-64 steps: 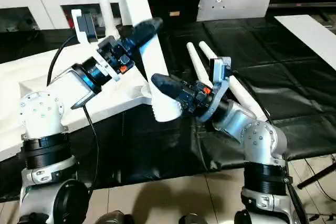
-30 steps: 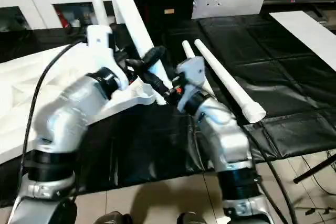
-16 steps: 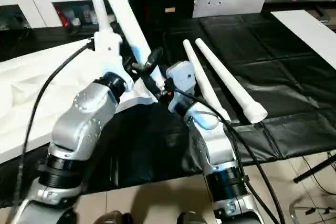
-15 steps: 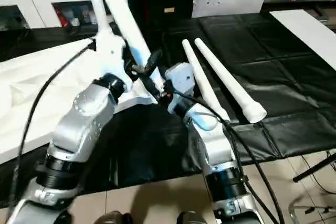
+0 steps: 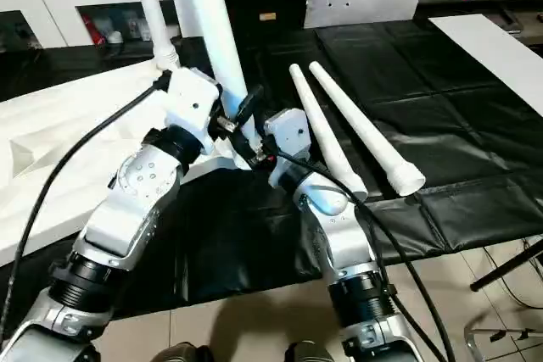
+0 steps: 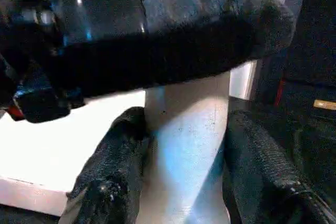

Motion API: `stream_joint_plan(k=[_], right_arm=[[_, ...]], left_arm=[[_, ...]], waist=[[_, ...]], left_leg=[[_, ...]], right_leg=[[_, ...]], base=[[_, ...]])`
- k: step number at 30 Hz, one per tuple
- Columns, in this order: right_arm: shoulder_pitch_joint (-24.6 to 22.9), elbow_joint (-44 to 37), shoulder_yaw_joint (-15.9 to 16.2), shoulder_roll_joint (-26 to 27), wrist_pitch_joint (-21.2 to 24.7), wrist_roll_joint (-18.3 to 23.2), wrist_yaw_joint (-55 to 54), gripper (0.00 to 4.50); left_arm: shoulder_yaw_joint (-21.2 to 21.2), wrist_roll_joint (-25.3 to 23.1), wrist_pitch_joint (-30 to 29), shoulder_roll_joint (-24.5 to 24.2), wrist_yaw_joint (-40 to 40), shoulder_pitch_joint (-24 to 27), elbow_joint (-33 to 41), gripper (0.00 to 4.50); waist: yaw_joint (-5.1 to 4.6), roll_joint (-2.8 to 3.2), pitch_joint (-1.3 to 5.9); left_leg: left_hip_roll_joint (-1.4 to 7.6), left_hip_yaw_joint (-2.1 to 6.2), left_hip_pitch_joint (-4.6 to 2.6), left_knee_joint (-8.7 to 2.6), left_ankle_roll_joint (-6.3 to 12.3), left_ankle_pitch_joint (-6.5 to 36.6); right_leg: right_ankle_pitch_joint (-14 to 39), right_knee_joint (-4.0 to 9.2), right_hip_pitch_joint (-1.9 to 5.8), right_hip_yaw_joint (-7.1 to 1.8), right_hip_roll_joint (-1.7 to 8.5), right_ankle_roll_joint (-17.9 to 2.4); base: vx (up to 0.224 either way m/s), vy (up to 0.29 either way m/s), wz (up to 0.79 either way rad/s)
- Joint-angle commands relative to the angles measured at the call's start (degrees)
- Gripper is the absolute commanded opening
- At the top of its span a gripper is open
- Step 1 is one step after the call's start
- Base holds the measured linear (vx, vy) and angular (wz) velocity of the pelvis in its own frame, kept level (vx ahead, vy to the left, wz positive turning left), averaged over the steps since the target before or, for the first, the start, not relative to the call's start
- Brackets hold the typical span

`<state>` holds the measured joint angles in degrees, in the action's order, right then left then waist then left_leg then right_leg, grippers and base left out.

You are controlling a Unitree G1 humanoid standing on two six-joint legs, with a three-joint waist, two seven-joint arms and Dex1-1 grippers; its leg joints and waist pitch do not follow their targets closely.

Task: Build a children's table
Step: Pick table leg

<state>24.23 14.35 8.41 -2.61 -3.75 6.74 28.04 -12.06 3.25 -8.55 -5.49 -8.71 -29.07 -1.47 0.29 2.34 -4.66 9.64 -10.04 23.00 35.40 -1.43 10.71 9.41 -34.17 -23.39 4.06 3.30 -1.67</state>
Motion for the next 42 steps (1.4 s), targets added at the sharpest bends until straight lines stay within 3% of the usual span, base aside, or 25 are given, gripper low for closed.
stream_joint_plan(k=[1, 6, 12, 14, 18, 20, 22, 23, 29, 31, 33, 36, 42], right_arm=[[-0.27, -1.20, 1.73, -0.19, -2.55, -0.79, 1.98, 1.88], [-0.30, -0.60, 1.84, -0.34, -3.12, -0.89, 2.15, 1.88], [0.21, 0.06, 1.90, -0.17, -3.48, -1.05, 2.30, 1.87], [0.36, 0.29, 1.89, -0.17, -3.65, -1.07, 2.34, 1.87], [0.56, 0.58, 1.80, -0.24, -3.85, -1.07, 2.34, 1.87], [0.65, 0.78, 1.56, -0.36, -3.99, -1.04, 2.33, 1.87], [0.66, 0.81, 1.51, -0.41, -4.01, -1.01, 2.35, 1.87], [0.75, 0.96, 1.45, -0.46, -4.04, -1.03, 2.37, 1.87], [0.78, 1.52, 1.41, -0.63, -4.39, -1.07, 2.52, 1.87], [0.78, 1.60, 1.42, -0.62, -4.44, -1.09, 2.53, 1.87], [0.84, 1.77, 1.37, -0.59, -4.50, -1.10, 2.53, 1.87], [0.84, 1.82, 1.25, -0.65, -4.44, -1.11, 2.48, 1.87], [0.96, 2.72, 0.87, -0.64, -4.51, -0.90, 2.22, 1.86]], left_arm=[[4.71, 6.23, -5.45, 2.15, 0.03, 0.82, -0.54, 3.04], [5.35, 11.52, -9.14, 3.65, -3.06, 1.28, 0.23, 2.97], [8.43, 18.59, -14.25, 8.65, -2.66, 2.25, 2.42, 2.97], [8.58, 18.86, -14.69, 8.60, -2.48, 2.08, 2.55, 2.97], [8.45, 17.95, -14.40, 8.29, -2.29, 1.93, 2.59, 2.97], [3.60, 8.93, -8.55, 3.72, -4.38, 1.79, 2.20, 2.97], [1.84, 5.93, -6.68, 2.13, -5.04, 1.72, 1.91, 2.97], [0.56, 3.11, -4.44, 0.31, -5.41, 1.68, 0.91, 2.97], [-0.56, -1.48, -2.51, -3.85, -4.73, 1.42, -0.86, 2.55], [-0.33, -1.19, -2.72, -3.63, -4.64, 1.67, -1.03, 2.50], [3.91, 5.38, -5.46, 0.53, -4.31, 2.38, -0.17, 2.43], [5.53, 8.53, -6.99, 2.40, -4.67, 2.42, 0.85, 2.29], [1.99, 4.15, -2.70, 0.29, -5.48, 2.29, 0.19, 2.09]], waist=[[0.08, -0.53, 4.93], [-0.03, -0.66, 4.99], [0.10, -0.77, 5.13], [0.12, -0.83, 5.08], [0.02, -0.95, 5.06], [-0.11, -1.03, 5.08], [-0.14, -0.87, 5.10], [-0.20, -0.89, 5.10], [-0.11, -0.80, 5.15], [-0.13, -0.71, 5.14], [-0.15, -0.80, 5.09], [-0.09, -0.93, 5.04], [-0.21, -0.97, 5.02]], left_leg=[[3.43, 1.03, -1.10, -3.75, 3.95, 6.79], [3.28, 1.12, -0.93, -3.65, 4.99, 7.73], [3.38, 1.11, -1.11, -3.56, 4.83, 8.19], [3.41, 1.16, -1.06, -3.60, 4.92, 8.26], [3.30, 1.15, -1.01, -3.55, 4.98, 8.53], [3.40, 1.27, -1.02, -3.65, 5.13, 8.62], [3.49, 1.46, -1.11, -3.77, 5.14, 8.80], [3.46, 1.38, -1.12, -3.71, 4.87, 8.43], [3.48, 1.30, -1.19, -3.76, 4.35, 8.06], [3.51, 1.27, -1.27, -3.75, 4.01, 8.53], [3.41, 1.10, -1.20, -3.67, 3.61, 8.65], [3.33, 1.11, -1.16, -3.67, 3.83, 9.07], [3.40, 1.31, -1.07, -3.74, 4.35, 9.38]], right_leg=[[9.12, 3.35, 3.35, -3.02, 4.91, -12.63], [11.78, 3.69, 3.31, -2.86, 4.74, -11.57], [13.18, 3.80, 3.23, -2.82, 4.60, -11.17], [13.49, 3.88, 3.21, -2.82, 4.65, -10.96], [14.91, 4.05, 3.20, -2.82, 4.67, -9.98], [15.54, 4.11, 3.14, -2.82, 4.57, -9.17], [15.82, 4.09, 3.06, -2.84, 4.61, -8.32], [15.20, 4.00, 3.04, -2.88, 4.60, -8.38], [12.69, 3.57, 3.09, -2.94, 4.70, -10.04], [12.94, 3.62, 3.05, -2.97, 4.69, -10.20], [12.71, 3.54, 3.12, -3.02, 4.72, -10.68], [13.21, 3.70, 3.09, -2.94, 4.65, -10.99], [14.93, 3.91, 3.07, -2.88, 4.62, -9.37]], base=[[0.000, 0.000, 0.00], [0.000, 0.000, 0.00], [0.000, 0.000, 0.00], [0.000, 0.000, 0.00], [0.000, 0.000, 0.00], [0.000, 0.000, 0.00], [0.000, 0.000, 0.00], [0.000, 0.000, 0.00], [0.000, 0.000, 0.00], [0.000, 0.000, 0.00], [0.000, 0.000, 0.00], [0.000, 0.000, 0.00], [0.000, 0.000, 0.00]])
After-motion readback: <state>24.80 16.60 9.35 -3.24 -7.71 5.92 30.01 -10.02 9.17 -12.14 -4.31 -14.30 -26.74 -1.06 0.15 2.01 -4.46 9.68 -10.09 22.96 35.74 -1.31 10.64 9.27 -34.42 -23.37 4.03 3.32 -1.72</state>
